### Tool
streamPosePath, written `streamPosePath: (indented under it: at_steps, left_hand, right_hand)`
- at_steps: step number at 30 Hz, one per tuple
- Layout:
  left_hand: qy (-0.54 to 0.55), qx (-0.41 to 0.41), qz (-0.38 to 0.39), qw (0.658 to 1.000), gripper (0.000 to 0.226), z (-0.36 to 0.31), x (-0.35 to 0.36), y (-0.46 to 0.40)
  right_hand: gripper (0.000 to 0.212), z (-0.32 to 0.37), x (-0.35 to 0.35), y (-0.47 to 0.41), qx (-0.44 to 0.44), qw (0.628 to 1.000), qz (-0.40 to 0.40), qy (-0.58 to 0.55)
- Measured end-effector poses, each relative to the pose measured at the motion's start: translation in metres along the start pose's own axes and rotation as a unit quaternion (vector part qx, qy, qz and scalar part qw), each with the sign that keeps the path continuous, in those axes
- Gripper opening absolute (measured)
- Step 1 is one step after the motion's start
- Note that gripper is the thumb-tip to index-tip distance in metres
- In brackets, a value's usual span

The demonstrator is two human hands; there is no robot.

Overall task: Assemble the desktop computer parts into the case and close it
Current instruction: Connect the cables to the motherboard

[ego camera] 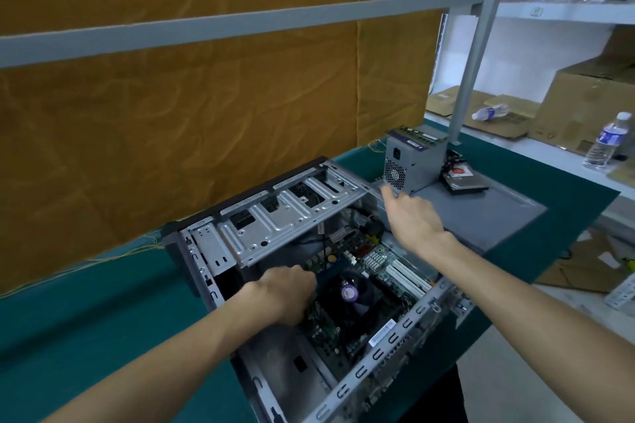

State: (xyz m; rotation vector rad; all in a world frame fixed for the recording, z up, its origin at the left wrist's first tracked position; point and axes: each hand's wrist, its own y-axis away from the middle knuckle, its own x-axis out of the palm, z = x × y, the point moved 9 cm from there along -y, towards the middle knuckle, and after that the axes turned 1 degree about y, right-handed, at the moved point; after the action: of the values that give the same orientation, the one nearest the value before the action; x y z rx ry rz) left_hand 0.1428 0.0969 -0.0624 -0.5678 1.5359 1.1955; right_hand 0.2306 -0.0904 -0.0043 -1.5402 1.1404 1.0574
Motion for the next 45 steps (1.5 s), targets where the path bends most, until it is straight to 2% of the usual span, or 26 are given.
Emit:
streamPosePath:
  at_steps: [2,4,5,6,9,16,21,23,25,27,30,32,35,39,40,42,44,45]
  left_hand:
    - [0.036,-0.003,-0.145,0.989,0.025,0.012,-0.033,0.011]
    - [0.069,-0.020,-0.323,0.944,0.026,0.028,-0.065,0.029]
    - [0.068,-0.033,-0.368,0.927,0.028,0.035,-0.071,0.033]
    - [0.065,-0.052,-0.370,0.925,0.034,0.043,-0.068,0.030]
    - [0.052,-0.079,-0.288,0.953,0.050,0.064,-0.043,0.009]
    - [-0.019,0.003,-0.257,0.966,0.055,0.067,-0.038,-0.006]
    - [0.032,0.056,-0.226,0.972,0.058,0.071,-0.050,-0.020]
    - [0.067,0.051,-0.220,0.972,0.062,0.076,-0.051,-0.022]
    - [0.111,0.035,-0.225,0.967,0.064,0.084,-0.047,-0.015]
    - [0.105,0.026,-0.236,0.966,0.062,0.087,-0.040,-0.011]
    - [0.099,0.025,-0.231,0.967,0.061,0.088,-0.037,-0.012]
    - [0.096,0.033,-0.236,0.966,0.062,0.087,-0.041,-0.013]
    - [0.109,0.055,-0.232,0.965,0.059,0.084,-0.046,-0.016]
    - [0.138,0.079,-0.219,0.963,0.057,0.077,-0.053,-0.019]
    - [0.158,0.078,-0.222,0.959,0.056,0.077,-0.054,-0.018]
    - [0.207,0.070,-0.243,0.945,0.051,0.082,-0.055,-0.014]
    - [0.227,0.064,-0.271,0.933,0.043,0.087,-0.056,-0.009]
    - [0.238,0.063,-0.283,0.927,0.038,0.089,-0.056,-0.007]
  right_hand:
    - [0.061,-0.001,-0.001,0.000,0.006,1.000,0.000,-0.004]
    - [0.061,-0.001,-0.001,0.001,0.016,1.000,0.005,-0.014]
    - [0.061,-0.002,-0.002,0.001,0.022,1.000,0.007,-0.019]
    - [0.060,-0.002,-0.002,0.002,0.026,0.999,0.008,-0.022]
    - [0.059,-0.003,-0.004,0.004,0.032,0.999,0.009,-0.028]
    - [0.063,-0.018,-0.003,0.031,0.069,0.996,0.033,-0.039]
    - [0.078,-0.015,0.002,0.061,0.099,0.992,0.083,0.001]
    - [0.075,-0.011,0.003,0.060,0.112,0.988,0.107,0.003]
    - [0.071,-0.011,-0.006,0.041,0.121,0.988,0.099,-0.007]
    - [0.074,-0.010,-0.011,0.016,0.121,0.988,0.086,-0.038]
    - [0.063,-0.009,-0.007,0.002,0.098,0.992,0.078,-0.030]
    - [0.069,-0.012,-0.001,0.007,0.095,0.993,0.066,0.018]
    - [0.079,-0.015,0.004,0.020,0.111,0.992,0.056,0.026]
    - [0.080,-0.014,-0.004,0.044,0.131,0.986,0.102,0.036]
    - [0.078,-0.006,-0.012,0.052,0.110,0.988,0.087,0.070]
    - [0.062,0.033,-0.028,0.062,0.001,0.993,0.016,0.114]
    - [0.030,0.082,-0.037,0.075,-0.147,0.988,-0.051,-0.001]
    - [0.015,0.100,-0.034,0.076,-0.196,0.977,-0.029,-0.081]
